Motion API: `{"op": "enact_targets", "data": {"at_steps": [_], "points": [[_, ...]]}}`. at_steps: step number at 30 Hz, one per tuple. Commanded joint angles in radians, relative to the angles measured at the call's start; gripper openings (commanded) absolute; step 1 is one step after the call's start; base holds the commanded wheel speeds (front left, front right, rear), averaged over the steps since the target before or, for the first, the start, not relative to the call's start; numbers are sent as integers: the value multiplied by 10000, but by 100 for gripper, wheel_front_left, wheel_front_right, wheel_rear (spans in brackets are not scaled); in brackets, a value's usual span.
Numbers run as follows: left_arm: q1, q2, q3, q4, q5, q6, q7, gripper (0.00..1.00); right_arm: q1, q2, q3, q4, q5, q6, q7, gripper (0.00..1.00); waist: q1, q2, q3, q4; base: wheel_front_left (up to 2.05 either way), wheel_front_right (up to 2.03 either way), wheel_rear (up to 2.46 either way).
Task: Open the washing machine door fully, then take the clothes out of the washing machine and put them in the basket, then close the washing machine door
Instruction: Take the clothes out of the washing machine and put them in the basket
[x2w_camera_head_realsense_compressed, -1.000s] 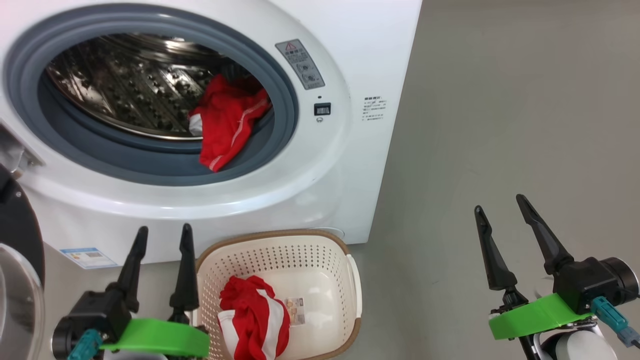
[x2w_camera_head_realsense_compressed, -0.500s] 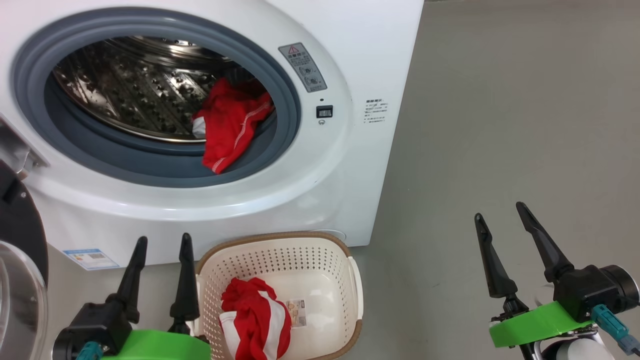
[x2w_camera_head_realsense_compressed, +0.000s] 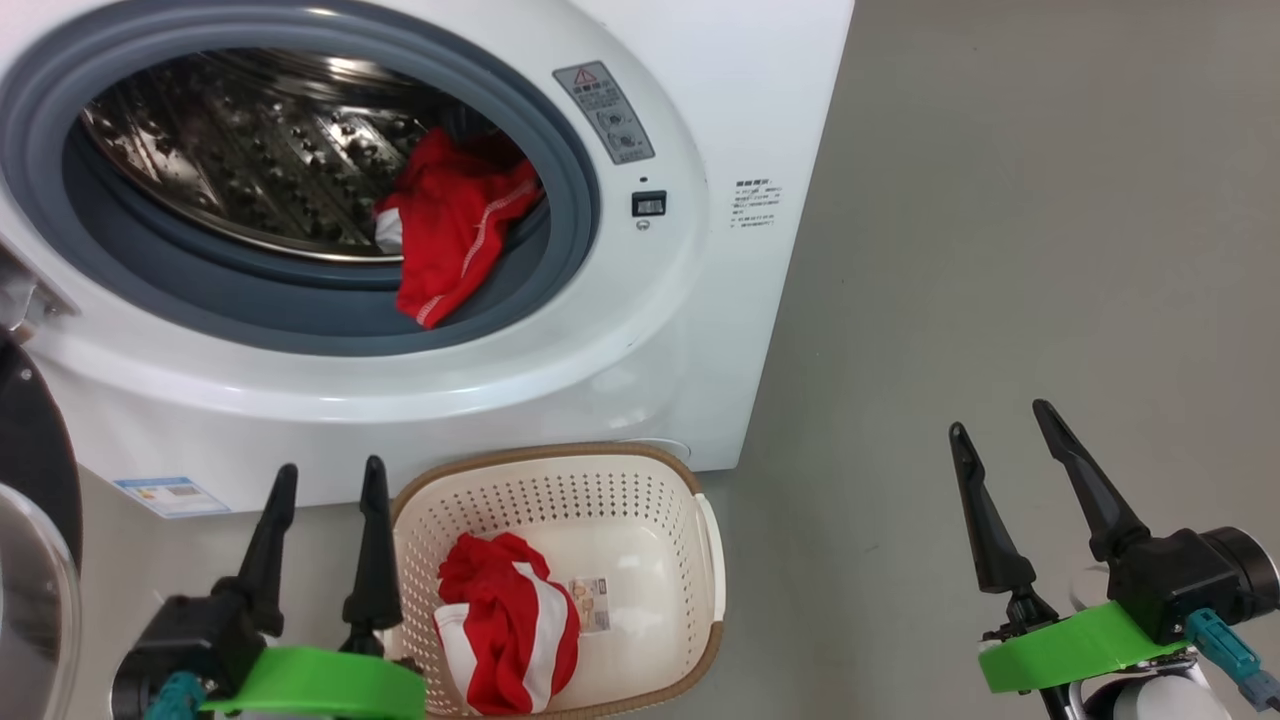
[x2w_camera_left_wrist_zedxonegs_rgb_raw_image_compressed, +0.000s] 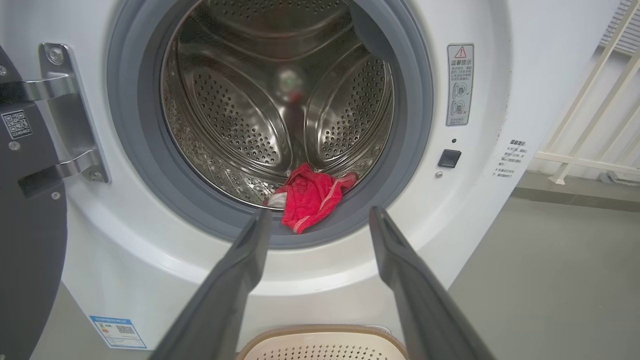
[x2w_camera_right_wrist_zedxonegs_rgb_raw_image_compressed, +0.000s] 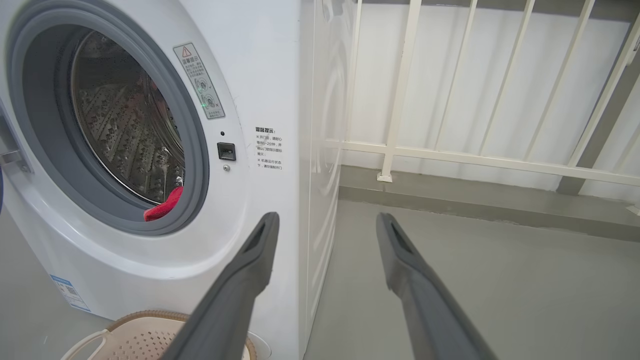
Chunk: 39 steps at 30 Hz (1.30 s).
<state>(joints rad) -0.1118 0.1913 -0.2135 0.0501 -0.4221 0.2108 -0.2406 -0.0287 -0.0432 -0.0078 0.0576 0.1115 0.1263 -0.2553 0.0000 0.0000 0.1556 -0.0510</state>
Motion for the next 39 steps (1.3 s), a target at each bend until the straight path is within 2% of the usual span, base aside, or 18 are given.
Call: {"op": "enact_targets", "data": {"at_steps": [1,8,18,39], "points": [[-490,75,355,-210,-131,-51,-113,100,-170,-70,236,-316,-58,44,-65,100,0,0,147,2,0,0,0],[-1242,23,394,26,-302,-221,-110,100,-347,-70,258,-418,-49,44,-65,100,0,0,762,73,0,0,0],[-3161,165,488,1180,-224,-311,-36,100,-757,-70,267,-618,-1,44,-65,100,0,0,1825,128,0,0,0],[-7407,260,353,4503,126,-889,-161,100,-1651,-70,509,-658,194,44,-65,100,0,0,3589,-208,0,0,0]]}}
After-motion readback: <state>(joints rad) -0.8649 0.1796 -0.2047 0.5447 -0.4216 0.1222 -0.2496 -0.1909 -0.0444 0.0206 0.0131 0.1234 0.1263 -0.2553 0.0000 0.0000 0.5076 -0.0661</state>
